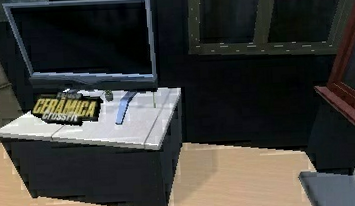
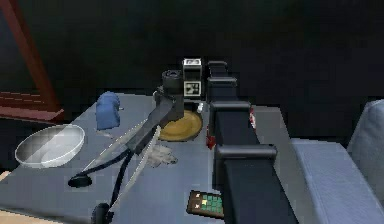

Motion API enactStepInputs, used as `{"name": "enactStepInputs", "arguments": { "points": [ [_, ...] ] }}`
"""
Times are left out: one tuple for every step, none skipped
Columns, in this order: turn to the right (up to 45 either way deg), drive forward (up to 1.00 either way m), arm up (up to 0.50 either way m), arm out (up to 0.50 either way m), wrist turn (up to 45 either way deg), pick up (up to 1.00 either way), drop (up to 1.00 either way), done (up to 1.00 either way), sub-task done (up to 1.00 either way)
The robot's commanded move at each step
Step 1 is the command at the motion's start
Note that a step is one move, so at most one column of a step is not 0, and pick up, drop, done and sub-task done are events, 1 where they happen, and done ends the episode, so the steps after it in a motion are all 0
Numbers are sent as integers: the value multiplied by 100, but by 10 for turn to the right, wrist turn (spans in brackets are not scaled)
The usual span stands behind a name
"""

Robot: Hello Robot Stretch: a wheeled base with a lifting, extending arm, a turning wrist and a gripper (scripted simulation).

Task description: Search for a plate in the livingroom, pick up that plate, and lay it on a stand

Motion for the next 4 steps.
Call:
{"name": "enactStepInputs", "arguments": {
  "points": [
    [0, 0, 0, 0, 450, 0, 0, 0, 0],
    [0, 0, 0, 0, 450, 0, 0, 0, 0],
    [0, 0, 0, 0, 450, 0, 0, 0, 0],
    [0, 0, 0, 0, 30, 0, 0, 0, 0]
  ]
}}
